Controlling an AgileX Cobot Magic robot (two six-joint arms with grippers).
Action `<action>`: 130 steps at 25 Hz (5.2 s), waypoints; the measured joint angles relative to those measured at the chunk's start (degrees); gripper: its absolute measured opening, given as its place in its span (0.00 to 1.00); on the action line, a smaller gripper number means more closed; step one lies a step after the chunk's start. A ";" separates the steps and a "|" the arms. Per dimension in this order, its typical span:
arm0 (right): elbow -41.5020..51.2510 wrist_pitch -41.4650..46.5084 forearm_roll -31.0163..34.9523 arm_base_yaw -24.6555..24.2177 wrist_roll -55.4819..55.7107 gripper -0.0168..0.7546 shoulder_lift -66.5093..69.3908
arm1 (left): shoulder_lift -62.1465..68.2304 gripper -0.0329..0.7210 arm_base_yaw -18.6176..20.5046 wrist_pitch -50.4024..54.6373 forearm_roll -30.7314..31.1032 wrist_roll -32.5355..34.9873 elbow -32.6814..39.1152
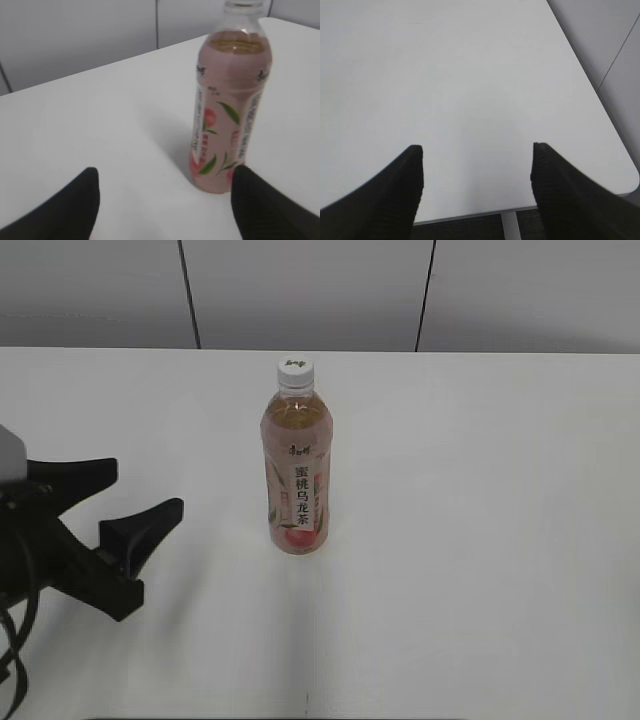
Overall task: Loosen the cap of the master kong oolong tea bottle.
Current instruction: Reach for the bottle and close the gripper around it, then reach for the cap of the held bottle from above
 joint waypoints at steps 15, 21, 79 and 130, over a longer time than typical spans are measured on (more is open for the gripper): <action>0.00 0.00 0.00 0.00 0.00 0.69 0.00 | 28.92 0.73 0.00 -20.51 15.37 -2.37 -7.76; 0.00 0.00 0.00 0.00 0.00 0.69 0.00 | 30.52 0.76 0.00 -20.88 18.15 -5.63 -13.77; -16.88 -1.60 29.96 0.00 -19.09 0.69 44.28 | 28.60 0.60 -0.10 2.37 33.81 -7.60 -31.43; -57.43 -3.21 32.11 29.76 30.35 0.63 101.56 | 27.66 0.60 -0.26 4.48 38.49 -6.25 -31.49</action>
